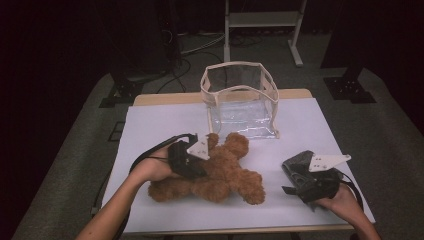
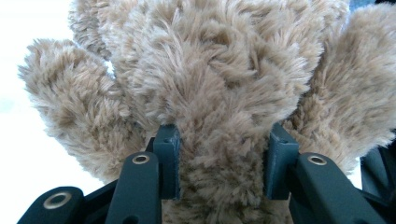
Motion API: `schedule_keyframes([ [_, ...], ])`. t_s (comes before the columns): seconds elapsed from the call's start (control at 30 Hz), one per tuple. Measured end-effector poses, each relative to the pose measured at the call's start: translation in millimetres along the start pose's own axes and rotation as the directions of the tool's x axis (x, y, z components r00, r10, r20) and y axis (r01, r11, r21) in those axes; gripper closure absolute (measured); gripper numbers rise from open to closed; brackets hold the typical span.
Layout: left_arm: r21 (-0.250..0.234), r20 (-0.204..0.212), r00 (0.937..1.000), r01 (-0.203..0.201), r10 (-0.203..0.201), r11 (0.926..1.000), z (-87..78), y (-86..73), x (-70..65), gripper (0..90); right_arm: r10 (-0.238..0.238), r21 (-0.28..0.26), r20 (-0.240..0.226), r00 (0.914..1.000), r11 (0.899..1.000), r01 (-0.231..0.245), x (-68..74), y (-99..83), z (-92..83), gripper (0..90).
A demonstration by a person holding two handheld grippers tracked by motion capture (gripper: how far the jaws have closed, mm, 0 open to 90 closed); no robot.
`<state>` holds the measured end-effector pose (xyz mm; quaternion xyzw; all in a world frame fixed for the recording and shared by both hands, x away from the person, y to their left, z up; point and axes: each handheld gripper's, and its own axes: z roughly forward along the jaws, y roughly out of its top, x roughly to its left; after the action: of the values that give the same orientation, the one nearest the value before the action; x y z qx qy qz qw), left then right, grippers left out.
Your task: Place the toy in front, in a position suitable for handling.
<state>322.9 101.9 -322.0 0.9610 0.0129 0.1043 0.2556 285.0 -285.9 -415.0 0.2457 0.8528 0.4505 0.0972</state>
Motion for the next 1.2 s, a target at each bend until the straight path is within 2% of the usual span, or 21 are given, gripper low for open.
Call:
schedule_keyframes([
  [0.03,-0.003,0.006,0.9996,-0.026,0.026,0.9997,5.8,12.1,-0.3,57.2,0.005,-0.005,0.002,1.0000,1.000,-0.005,-0.8,-1.9,-3.2,17.5],
  [0.07,-0.003,0.006,0.9996,-0.026,0.026,0.9997,5.8,12.1,-0.3,57.2,0.007,-0.006,0.009,0.9999,1.000,-0.007,-1.5,-3.6,-6.6,17.5],
  [0.13,-0.006,0.016,0.9984,-0.054,0.054,0.9985,16.7,28.9,-0.3,57.2,0.016,-0.015,0.029,0.9994,1.000,-0.016,-3.1,-7.4,-13.8,17.5],
  [0.2,-0.007,0.023,0.9976,-0.066,0.066,0.9978,24.5,39.7,-0.6,57.3,0.025,-0.025,0.041,0.9989,0.999,-0.024,-5.4,-11.4,-20.2,17.5],
  [0.23,-0.007,0.023,0.9976,-0.066,0.066,0.9978,24.5,39.7,-0.6,57.3,0.031,-0.027,0.050,0.9983,0.999,-0.029,-6.2,-13.4,-23.2,17.5],
  [0.3,-0.017,0.031,0.9961,-0.082,0.082,0.9965,34.9,54.4,-1.3,57.3,0.046,-0.034,0.059,0.9972,0.998,-0.044,-8.0,-17.3,-29.0,17.5],
  [0.53,-0.022,0.063,0.9928,-0.100,0.101,0.9947,52.8,73.1,-4.9,57.2,0.073,-0.050,0.071,0.9948,0.996,-0.069,-12.5,-22.6,-40.9,17.5],
  [0.6,-0.010,0.080,0.9916,-0.101,0.101,0.9948,65.3,77.5,-7.5,57.2,0.073,-0.040,0.073,0.9946,0.997,-0.070,-13.6,-23.8,-40.2,17.5],
  [0.7,-0.013,0.103,0.9909,-0.086,0.087,0.9962,73.7,77.2,-8.4,55.7,0.070,-0.024,0.071,0.9950,0.997,-0.068,-13.4,-25.0,-38.1,17.5],
  [0.73,-0.017,0.130,0.9888,-0.072,0.073,0.9973,81.2,74.7,-10.0,54.8,0.069,-0.018,0.070,0.9951,0.998,-0.068,-13.1,-25.5,-37.4,17.5],
  [0.83,-0.029,0.147,0.9870,-0.061,0.065,0.9977,86.7,69.2,-12.6,51.7,0.071,-0.004,0.064,0.9955,0.998,-0.070,-13.5,-27.2,-35.0,17.5],
  [0.93,-0.030,0.143,0.9880,-0.054,0.058,0.9981,83.5,67.1,-11.2,47.1,0.072,0.008,0.064,0.9954,0.997,-0.073,-14.6,-27.8,-32.3,17.5],
  [0.97,-0.032,0.141,0.9891,-0.037,0.041,0.9988,82.3,66.6,-11.0,44.4,0.072,0.013,0.065,0.9953,0.997,-0.073,-14.9,-27.7,-31.8,17.5],
  [1.2,-0.066,0.108,0.9930,-0.043,0.050,0.9969,65.7,61.4,-12.1,38.1,0.068,0.024,0.079,0.9945,0.997,-0.070,-18.5,-24.1,-34.3,17.5],
])
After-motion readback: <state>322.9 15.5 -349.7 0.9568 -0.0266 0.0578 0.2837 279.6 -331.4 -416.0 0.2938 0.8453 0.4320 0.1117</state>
